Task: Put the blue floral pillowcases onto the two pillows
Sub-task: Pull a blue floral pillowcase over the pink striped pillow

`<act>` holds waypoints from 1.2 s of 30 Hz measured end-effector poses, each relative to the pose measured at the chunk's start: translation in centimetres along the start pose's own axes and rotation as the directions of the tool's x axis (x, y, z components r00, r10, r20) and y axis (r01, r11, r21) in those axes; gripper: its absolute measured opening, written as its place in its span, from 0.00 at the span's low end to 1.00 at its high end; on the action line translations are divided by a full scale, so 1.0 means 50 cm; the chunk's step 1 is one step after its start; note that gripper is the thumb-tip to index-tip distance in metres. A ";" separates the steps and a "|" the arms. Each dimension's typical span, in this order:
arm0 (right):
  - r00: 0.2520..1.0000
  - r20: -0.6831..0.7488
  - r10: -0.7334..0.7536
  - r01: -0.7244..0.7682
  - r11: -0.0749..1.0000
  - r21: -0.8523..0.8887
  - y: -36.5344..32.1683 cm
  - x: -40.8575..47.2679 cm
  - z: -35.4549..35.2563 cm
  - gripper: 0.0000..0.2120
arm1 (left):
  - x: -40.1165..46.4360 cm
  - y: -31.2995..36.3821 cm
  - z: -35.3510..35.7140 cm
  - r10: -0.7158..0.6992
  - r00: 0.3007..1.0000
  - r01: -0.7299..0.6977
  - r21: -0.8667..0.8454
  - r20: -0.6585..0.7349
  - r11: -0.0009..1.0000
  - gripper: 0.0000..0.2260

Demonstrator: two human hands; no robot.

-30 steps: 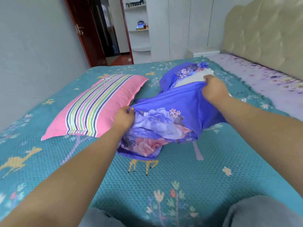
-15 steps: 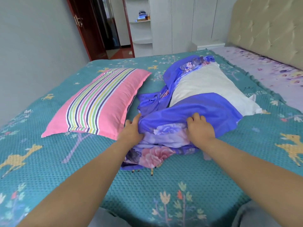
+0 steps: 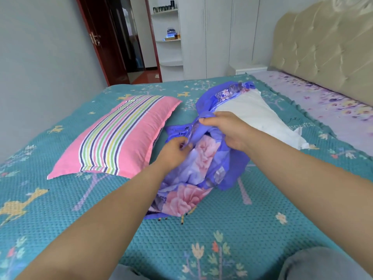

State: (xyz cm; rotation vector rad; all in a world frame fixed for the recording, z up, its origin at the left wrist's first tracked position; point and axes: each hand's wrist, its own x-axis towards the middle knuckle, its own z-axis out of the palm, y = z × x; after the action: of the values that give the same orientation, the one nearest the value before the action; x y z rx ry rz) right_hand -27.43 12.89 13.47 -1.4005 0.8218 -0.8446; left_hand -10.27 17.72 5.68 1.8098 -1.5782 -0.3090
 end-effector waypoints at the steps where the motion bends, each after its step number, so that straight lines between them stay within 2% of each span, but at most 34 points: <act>1: 0.999 0.030 -0.035 0.040 0.983 -0.179 -0.010 0.002 -0.011 0.15 | 0.008 0.015 -0.013 -0.040 0.996 0.030 -0.118 -0.078 0.993 0.06; 2: 0.997 0.059 -0.056 0.075 0.904 -0.422 -0.021 0.000 -0.025 0.18 | 0.016 0.027 -0.033 -0.092 0.987 0.063 -0.208 -0.135 0.976 0.09; 3: 0.996 0.076 -0.052 0.090 0.732 -0.676 -0.029 0.000 -0.042 0.17 | 0.023 0.035 -0.054 -0.114 0.976 0.068 -0.240 -0.184 0.968 0.11; 4: 0.996 0.074 -0.046 0.086 0.476 -0.875 -0.035 0.001 -0.060 0.16 | 0.028 0.046 -0.079 -0.110 0.967 0.062 -0.206 -0.231 0.977 0.11; 5: 0.999 0.047 -0.024 0.052 0.244 -0.968 -0.038 0.004 -0.078 0.14 | 0.035 0.051 -0.101 -0.091 0.957 0.050 -0.149 -0.277 0.988 0.11; 6: 1.000 -0.010 -0.011 -0.009 0.094 -0.996 -0.041 0.006 -0.093 0.14 | 0.038 0.061 -0.122 -0.072 0.948 0.047 -0.090 -0.309 0.995 0.11; 7: 0.997 -0.074 -0.005 -0.074 0.010 -0.997 -0.044 0.008 -0.105 0.14 | 0.043 0.069 -0.142 -0.049 0.943 0.043 -0.027 -0.328 0.999 0.10; 9: 0.986 -0.166 -0.008 -0.166 -0.068 -0.984 -0.062 0.008 -0.123 0.10 | 0.050 0.081 -0.182 -0.029 0.941 0.075 0.124 -0.338 0.989 0.09; 10: 0.978 -0.206 0.017 -0.205 -0.062 -0.977 -0.073 0.010 -0.134 0.08 | 0.050 0.082 -0.204 -0.035 0.934 0.109 0.192 -0.356 0.975 0.10; 11: 0.968 -0.247 0.050 -0.247 -0.015 -0.969 -0.083 0.015 -0.148 0.10 | 0.051 0.079 -0.225 -0.039 0.920 0.143 0.242 -0.390 0.960 0.12; 12: 0.953 -0.291 0.091 -0.298 0.087 -0.950 -0.093 0.016 -0.159 0.13 | 0.049 0.075 -0.244 -0.046 0.899 0.179 0.269 -0.435 0.946 0.14; 14: 0.932 -0.326 0.159 -0.362 0.427 -0.829 -0.100 0.026 -0.169 0.15 | 0.039 0.069 -0.268 -0.034 0.850 0.213 0.285 -0.525 0.935 0.16; 15: 0.938 -0.324 0.125 -0.326 0.638 -0.698 -0.098 0.038 -0.167 0.13 | 0.034 0.067 -0.274 -0.009 0.817 0.205 0.275 -0.577 0.939 0.16; 16: 0.942 -0.331 0.044 -0.218 0.832 -0.510 -0.096 0.049 -0.157 0.10 | 0.031 0.067 -0.279 0.015 0.771 0.183 0.243 -0.637 0.953 0.16; 17: 0.934 -0.354 -0.055 -0.066 0.945 -0.321 -0.101 0.058 -0.141 0.08 | 0.029 0.072 -0.286 0.030 0.712 0.149 0.192 -0.701 0.970 0.16; 18: 0.909 -0.389 -0.151 0.095 0.983 -0.159 -0.109 0.067 -0.124 0.08 | 0.030 0.080 -0.295 0.024 0.650 0.113 0.127 -0.760 0.985 0.17; 19: 0.879 -0.422 -0.223 0.207 0.975 -0.083 -0.118 0.072 -0.107 0.08 | 0.032 0.089 -0.305 0.005 0.591 0.081 0.066 -0.807 0.995 0.19; 20: 0.835 -0.448 -0.318 0.294 0.948 -0.123 -0.127 0.073 -0.095 0.06 | 0.032 0.100 -0.315 -0.008 0.540 0.054 0.026 -0.842 0.998 0.19; 21: 0.805 -0.433 -0.406 0.316 0.911 -0.265 -0.135 0.072 -0.089 0.04 | 0.030 0.110 -0.320 -0.008 0.516 0.051 0.022 -0.857 0.998 0.19; 22: 0.790 -0.379 -0.482 0.275 0.831 -0.484 -0.137 0.074 -0.092 0.01 | 0.027 0.115 -0.319 0.012 0.526 0.070 0.058 -0.850 0.996 0.17; 23: 0.823 -0.301 -0.482 0.146 0.690 -0.709 -0.135 0.070 -0.100 0.10 | 0.024 0.116 -0.311 0.047 0.582 0.104 0.131 -0.812 0.986 0.14; 24: 0.891 -0.234 -0.388 -0.017 0.488 -0.873 -0.125 0.071 -0.118 0.20 | 0.022 0.108 -0.295 0.077 0.685 0.134 0.229 -0.724 0.964 0.11; 25: 0.935 -0.230 -0.270 -0.147 0.296 -0.944 -0.113 0.061 -0.134 0.27 | 0.019 0.100 -0.271 0.077 0.817 0.150 0.340 -0.572 0.929 0.10; 26: 0.952 -0.236 -0.196 -0.213 0.131 -0.968 -0.093 0.048 -0.152 0.29 | 0.013 0.087 -0.240 0.034 0.931 0.142 0.447 -0.363 0.883 0.13; 27: 0.954 -0.274 -0.119 -0.271 0.040 -0.962 -0.070 0.030 -0.163 0.29 | 0.003 0.073 -0.203 -0.034 0.988 0.108 0.515 -0.152 0.850 0.14; 29: 0.950 -0.311 0.031 -0.309 -0.062 -0.949 -0.009 0.002 -0.189 0.25 | -0.031 0.049 -0.119 -0.116 0.984 0.038 0.474 0.136 0.880 0.13; 31: 0.931 -0.275 0.238 -0.235 -0.186 -0.954 0.051 -0.027 -0.195 0.21 | -0.066 0.027 -0.043 -0.128 0.944 0.014 0.350 0.303 0.937 0.09; 32: 0.918 -0.270 0.291 -0.198 -0.254 -0.947 0.088 -0.031 -0.200 0.20 | -0.079 0.018 -0.012 -0.159 0.899 0.016 0.333 0.407 0.943 0.07; 33: 0.905 -0.286 0.314 -0.195 -0.289 -0.937 0.116 -0.043 -0.198 0.20 | -0.089 0.013 0.014 -0.210 0.826 0.026 0.337 0.523 0.941 0.06; 35: 0.920 -0.300 0.254 -0.235 -0.257 -0.937 0.174 -0.046 -0.207 0.22 | -0.096 0.006 0.052 -0.288 0.670 0.066 0.331 0.684 0.941 0.10; 36: 0.926 -0.301 0.228 -0.250 -0.224 -0.942 0.192 -0.048 -0.208 0.24 | -0.095 0.005 0.059 -0.298 0.644 0.075 0.330 0.704 0.941 0.12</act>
State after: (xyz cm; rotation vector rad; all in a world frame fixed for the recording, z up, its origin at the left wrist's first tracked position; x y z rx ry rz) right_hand -37.59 9.97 3.71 -2.4357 1.9641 0.4904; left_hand -13.27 21.13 2.47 2.2263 -2.0478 -1.1175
